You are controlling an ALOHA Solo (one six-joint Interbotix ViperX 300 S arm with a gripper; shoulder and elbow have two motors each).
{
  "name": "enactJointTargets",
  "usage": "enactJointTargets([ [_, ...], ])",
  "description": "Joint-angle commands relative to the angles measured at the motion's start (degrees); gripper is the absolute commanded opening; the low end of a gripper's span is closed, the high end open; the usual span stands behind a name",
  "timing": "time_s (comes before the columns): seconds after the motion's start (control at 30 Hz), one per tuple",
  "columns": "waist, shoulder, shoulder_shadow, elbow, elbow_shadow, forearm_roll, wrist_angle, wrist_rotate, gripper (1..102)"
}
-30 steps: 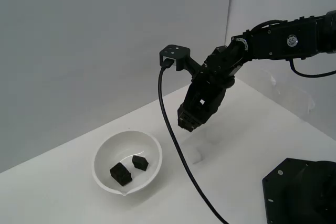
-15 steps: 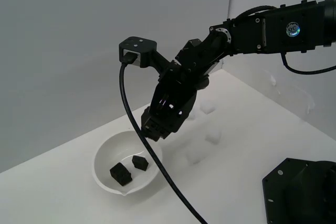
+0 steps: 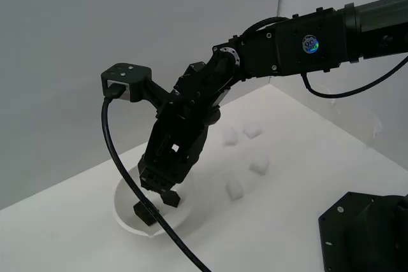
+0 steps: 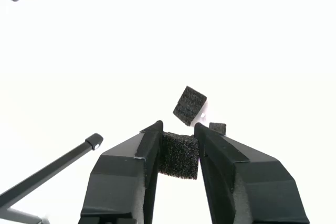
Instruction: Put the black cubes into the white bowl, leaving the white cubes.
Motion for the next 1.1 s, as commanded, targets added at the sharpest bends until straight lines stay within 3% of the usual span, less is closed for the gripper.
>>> enactJointTargets([
  [0.0, -1.3, 0.5, 0.9, -1.1, -1.5, -1.5, -1.5, 0.4, 43],
  [0.1, -1.2, -0.4, -0.2, -1.1, -1.5, -1.4, -2.5, 0.4, 91],
  [0.13, -1.0, -0.9, -0.5, -1.1, -1.5, -1.4, -2.5, 0.6, 100],
  [0.4, -0.1, -0.6, -0.2, -0.9, -1.3, -0.6, -2.2, 0.7, 100],
  [0.5, 2.4, 0.8, 1.3, -0.5, -0.8, 0.1, -0.5, 0.7, 99],
  [0.57, 4.7, 2.4, 2.8, 0.3, -0.3, 0.7, 0.7, 0.9, 95],
  [0.63, 7.0, 4.0, 4.4, 1.1, 0.5, 1.4, 1.5, 1.1, 81],
  [0.77, 11.7, 8.0, 8.3, 3.3, 2.8, 2.4, 1.7, 1.8, 29],
  [0.83, 14.0, 10.2, 10.5, 4.9, 4.5, 3.0, 1.7, 2.5, 7],
  [0.87, 15.0, 11.3, 11.6, 5.7, 5.4, 3.3, 1.7, 3.0, 2],
  [1.07, 22.8, 17.5, 17.8, 11.3, 10.8, 6.7, 1.7, 3.7, 3],
])
